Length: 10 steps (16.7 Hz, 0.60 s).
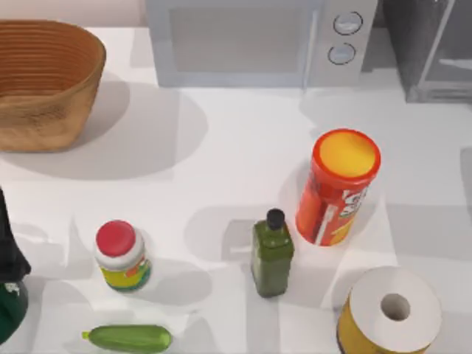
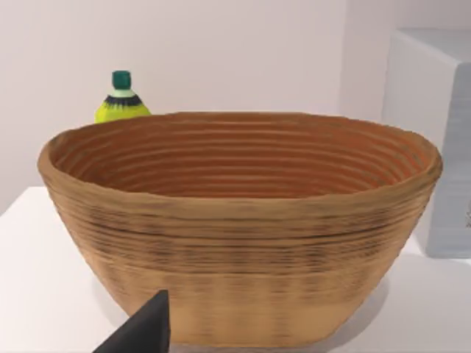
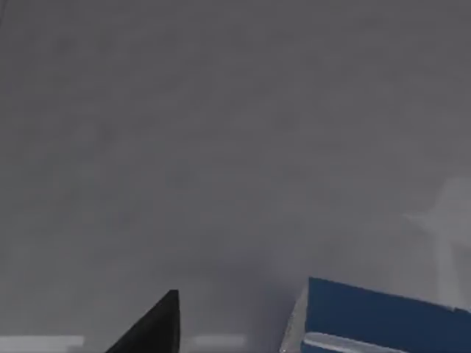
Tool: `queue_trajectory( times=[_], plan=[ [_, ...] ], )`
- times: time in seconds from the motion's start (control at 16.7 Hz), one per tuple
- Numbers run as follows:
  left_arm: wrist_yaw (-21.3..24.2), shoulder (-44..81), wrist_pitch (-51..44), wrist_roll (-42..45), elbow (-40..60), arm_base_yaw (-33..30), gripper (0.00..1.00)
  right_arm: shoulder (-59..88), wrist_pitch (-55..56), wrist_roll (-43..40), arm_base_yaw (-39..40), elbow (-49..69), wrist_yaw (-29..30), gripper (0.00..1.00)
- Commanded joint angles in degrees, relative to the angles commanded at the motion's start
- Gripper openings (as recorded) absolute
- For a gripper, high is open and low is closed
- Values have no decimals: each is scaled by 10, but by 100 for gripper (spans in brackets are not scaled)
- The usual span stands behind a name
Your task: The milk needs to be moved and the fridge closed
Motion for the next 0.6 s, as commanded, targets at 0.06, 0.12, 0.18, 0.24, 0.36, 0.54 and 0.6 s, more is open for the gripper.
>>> queue_trajectory(
  times=[0.06, 0.12, 0.18, 0.24, 0.36, 0.54, 0.6],
  plan=[
    [0, 0, 0, 0, 0, 0, 100, 0, 0, 0, 0, 0, 0, 100],
    [0, 0, 0, 0, 0, 0, 100, -1, 0, 0, 1, 0, 0, 100],
    [0, 0, 0, 0, 0, 0, 100, -1, 0, 0, 1, 0, 0, 100],
    [0, 0, 0, 0, 0, 0, 100, -6, 1, 0, 0, -5, 0, 100],
    [0, 0, 0, 0, 0, 0, 100, -36, 4, 2, -4, -34, 2, 100],
    [0, 0, 0, 0, 0, 0, 100, -126, 10, 3, -12, -118, 5, 100],
    [0, 0, 0, 0, 0, 0, 100, -168, 13, 3, -14, -155, 6, 100]
  ],
)
